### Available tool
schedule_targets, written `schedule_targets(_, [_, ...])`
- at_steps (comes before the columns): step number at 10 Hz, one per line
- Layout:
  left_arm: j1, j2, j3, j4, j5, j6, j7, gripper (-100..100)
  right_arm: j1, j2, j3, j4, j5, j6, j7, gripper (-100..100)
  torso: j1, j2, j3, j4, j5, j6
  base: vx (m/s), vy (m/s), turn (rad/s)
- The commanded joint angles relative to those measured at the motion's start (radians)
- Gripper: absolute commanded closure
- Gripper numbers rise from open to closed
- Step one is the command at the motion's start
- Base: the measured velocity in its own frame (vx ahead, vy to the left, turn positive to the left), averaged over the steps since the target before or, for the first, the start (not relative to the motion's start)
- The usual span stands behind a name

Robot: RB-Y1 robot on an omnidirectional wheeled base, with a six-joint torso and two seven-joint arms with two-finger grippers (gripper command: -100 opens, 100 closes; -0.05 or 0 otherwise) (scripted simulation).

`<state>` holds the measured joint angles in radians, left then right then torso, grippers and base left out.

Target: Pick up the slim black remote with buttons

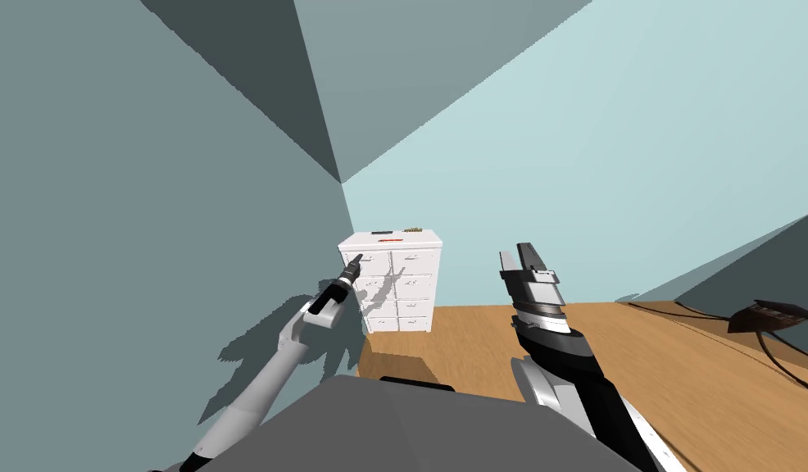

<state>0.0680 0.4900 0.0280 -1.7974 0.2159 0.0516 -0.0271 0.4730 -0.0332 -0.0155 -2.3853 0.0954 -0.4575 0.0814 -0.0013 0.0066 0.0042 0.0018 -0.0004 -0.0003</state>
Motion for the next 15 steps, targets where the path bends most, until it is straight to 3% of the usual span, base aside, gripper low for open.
schedule_targets(1, [-0.012,0.016,-0.002,0.030,0.006,0.010,0.004,-100,0.000,0.000,0.000,0.000,0.000,0.000,0.000,0,0.000,0.000,0.000,0.000,0.000,0.000,-0.032,-0.016,0.008])
schedule_targets(2, [-0.056,0.062,-0.006,0.065,0.020,0.064,0.004,-100,0.000,0.000,0.000,0.000,0.000,0.000,0.000,0,0.001,-0.003,-0.002,-0.001,0.000,0.000,-0.059,-0.024,-0.080])
schedule_targets(3, [-0.067,0.064,-0.006,0.087,0.020,0.075,0.004,-100,0.000,0.000,0.000,0.000,0.000,0.000,0.000,0,0.001,-0.003,-0.002,-0.001,0.000,0.000,-0.072,-0.036,-0.049])
schedule_targets(4, [-0.103,0.105,-0.011,0.110,0.034,0.117,0.005,-100,0.000,0.000,0.000,0.000,0.000,0.000,0.000,0,0.000,-0.003,-0.002,-0.001,0.000,0.000,-0.098,-0.058,-0.076])
schedule_targets(5, [-0.125,0.111,-0.011,0.146,0.034,0.142,0.005,-100,0.000,0.000,0.000,0.000,0.000,0.000,0.000,0,-0.002,-0.001,-0.001,0.000,0.000,0.000,-0.085,-0.046,-0.049])
schedule_targets(6, [-0.159,0.154,-0.016,0.178,0.048,0.169,0.006,-100,0.000,0.000,0.000,0.000,0.000,0.000,0.000,0,-0.001,-0.002,-0.001,0.000,0.000,0.000,-0.092,-0.040,-0.093])
schedule_targets(8, [-0.185,0.159,-0.016,0.206,0.048,0.212,0.006,-100,0.000,0.000,0.000,0.000,0.000,0.000,0.000,0,0.000,-0.002,-0.001,0.000,0.000,0.000,-0.057,-0.019,-0.023])
schedule_targets(9, [-0.233,0.200,-0.021,0.248,0.062,0.254,0.007,-100,0.000,0.000,0.000,0.000,0.000,0.000,0.000,0,0.001,-0.004,-0.002,-0.001,0.000,0.000,-0.059,-0.033,-0.079])
schedule_targets(10, [-0.246,0.207,-0.021,0.266,0.062,0.284,0.007,-100,0.000,0.000,0.000,0.000,0.000,0.000,0.000,0,0.000,-0.003,-0.002,-0.001,0.000,0.000,-0.054,-0.035,-0.075])
schedule_targets(11, [-0.286,0.245,-0.027,0.306,0.075,0.310,0.007,-100,0.000,0.000,0.000,0.000,0.000,0.000,0.000,0,0.000,-0.004,-0.002,-0.001,0.000,0.000,-0.055,-0.049,-0.115])
schedule_targets(13, [-0.309,0.254,-0.027,0.326,0.075,0.358,0.007,-100,0.000,0.000,0.000,0.000,0.000,0.000,0.000,0,0.000,-0.004,-0.002,-0.001,0.000,0.000,-0.040,-0.022,-0.016])
schedule_targets(14, [-0.364,0.300,-0.034,0.382,0.088,0.389,0.008,-100,0.000,0.000,0.000,0.000,0.000,0.000,0.000,0,0.001,-0.005,-0.003,-0.001,0.000,0.000,-0.038,-0.028,-0.103])
schedule_targets(15, [-0.373,0.301,-0.034,0.387,0.088,0.416,0.008,-100,0.000,0.000,0.000,0.000,0.000,0.000,0.000,0,0.000,-0.005,-0.003,-0.001,0.000,0.000,-0.036,-0.022,-0.070])
